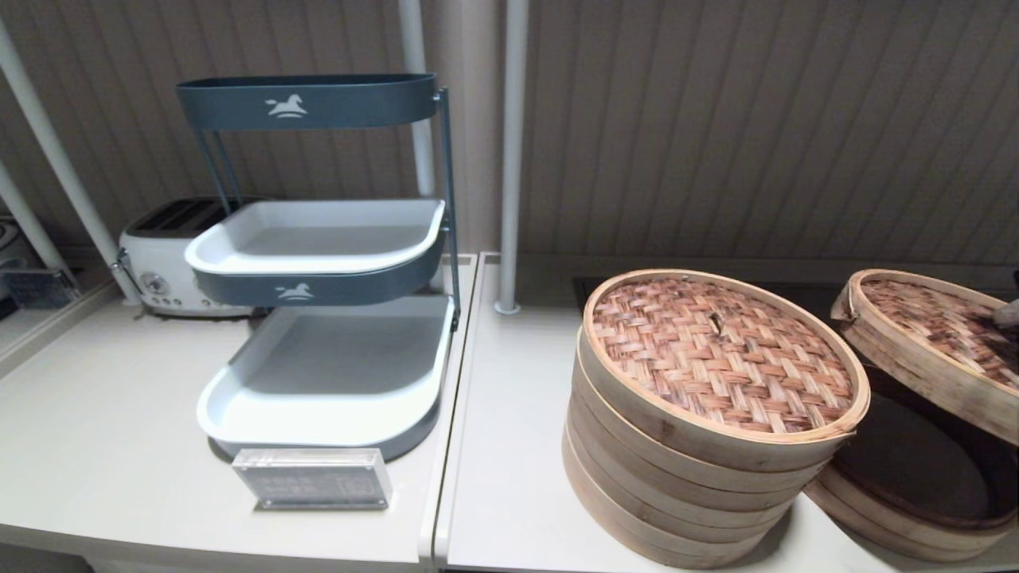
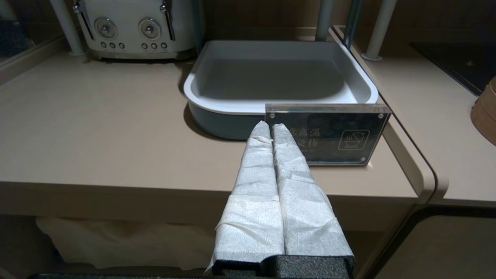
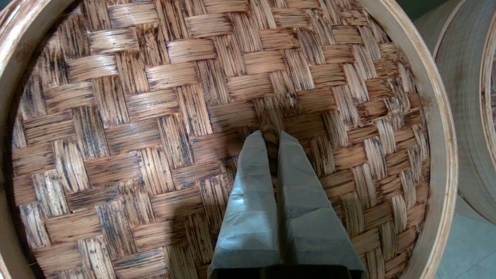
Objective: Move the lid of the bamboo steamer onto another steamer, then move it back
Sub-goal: Put the steamer
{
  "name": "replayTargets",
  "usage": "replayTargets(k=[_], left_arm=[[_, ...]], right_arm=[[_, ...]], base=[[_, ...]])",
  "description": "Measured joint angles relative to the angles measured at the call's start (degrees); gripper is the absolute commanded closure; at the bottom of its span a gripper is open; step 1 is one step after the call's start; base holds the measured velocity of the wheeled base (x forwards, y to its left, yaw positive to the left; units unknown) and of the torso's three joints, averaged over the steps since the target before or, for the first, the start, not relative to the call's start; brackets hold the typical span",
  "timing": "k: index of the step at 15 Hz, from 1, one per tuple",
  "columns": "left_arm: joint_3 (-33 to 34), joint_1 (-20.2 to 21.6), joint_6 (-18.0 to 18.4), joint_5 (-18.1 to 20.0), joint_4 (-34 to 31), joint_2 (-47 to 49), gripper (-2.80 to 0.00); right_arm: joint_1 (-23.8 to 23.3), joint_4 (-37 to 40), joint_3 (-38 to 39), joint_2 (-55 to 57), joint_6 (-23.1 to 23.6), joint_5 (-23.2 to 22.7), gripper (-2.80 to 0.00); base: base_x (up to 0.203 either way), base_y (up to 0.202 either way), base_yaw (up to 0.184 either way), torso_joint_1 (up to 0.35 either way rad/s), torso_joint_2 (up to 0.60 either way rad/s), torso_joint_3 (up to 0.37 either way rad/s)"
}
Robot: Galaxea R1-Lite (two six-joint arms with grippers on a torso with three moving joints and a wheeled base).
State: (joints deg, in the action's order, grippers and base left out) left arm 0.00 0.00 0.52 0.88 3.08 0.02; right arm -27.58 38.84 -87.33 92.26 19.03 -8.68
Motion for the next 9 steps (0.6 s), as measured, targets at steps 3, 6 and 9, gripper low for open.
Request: replayTargets(k=[3, 6, 9], left_arm=[[0.00, 0.00, 0.00, -0.02, -0.02, 0.00, 0.00], [0.00, 0.00, 0.00, 0.00, -0.02, 0.00, 0.00], [0.00, 0.00, 0.00, 0.00, -0.02, 0.00, 0.00]], right_arm=[[-1.17, -0.12, 0.36, 0.13, 0.07, -0.11, 0.00], [-2.19, -0.15, 0.56, 0.41, 0.18, -0.13, 0.00], [-2.44, -0.84, 1.17, 0.62, 0.18, -0.13, 0.00]], base=[[0.000, 0.000, 0.000, 0.000, 0.00, 0.000], [0.000, 0.000, 0.000, 0.000, 0.00, 0.000], [0.000, 0.000, 0.000, 0.000, 0.00, 0.000]])
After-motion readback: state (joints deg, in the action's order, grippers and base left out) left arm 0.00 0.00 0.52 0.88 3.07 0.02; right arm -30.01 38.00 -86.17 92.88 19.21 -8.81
